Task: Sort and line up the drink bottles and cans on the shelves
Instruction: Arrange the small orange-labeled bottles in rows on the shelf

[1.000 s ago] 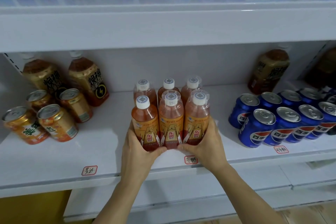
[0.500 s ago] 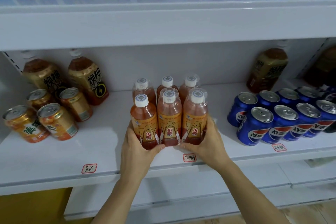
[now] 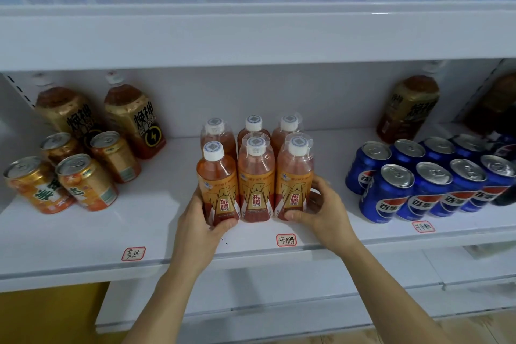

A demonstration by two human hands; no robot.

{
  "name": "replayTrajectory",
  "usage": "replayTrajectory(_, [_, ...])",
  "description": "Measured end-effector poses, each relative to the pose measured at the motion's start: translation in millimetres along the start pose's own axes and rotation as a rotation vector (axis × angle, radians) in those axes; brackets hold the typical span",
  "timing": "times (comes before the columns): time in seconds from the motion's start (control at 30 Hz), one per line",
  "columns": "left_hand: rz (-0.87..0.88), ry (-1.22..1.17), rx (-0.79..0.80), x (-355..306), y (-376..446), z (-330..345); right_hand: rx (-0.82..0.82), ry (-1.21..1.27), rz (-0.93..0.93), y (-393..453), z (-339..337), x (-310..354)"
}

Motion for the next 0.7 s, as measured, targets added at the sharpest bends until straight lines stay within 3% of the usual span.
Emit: replayTrajectory(0.7, [0.001,-0.040,0.053,-2.4,2.0,-0.5,0.068,-0.008,-0.021,-4.3,2.7,6.8])
Point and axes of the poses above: each hand's wrist, its own y-axis towards the middle knuckle, its own z-axis out of the palm, x = y × z, the point moved 10 cm from there along y, towards the middle knuckle, and after that the axes turned 10 degrees about -x, right-handed, at the moved point
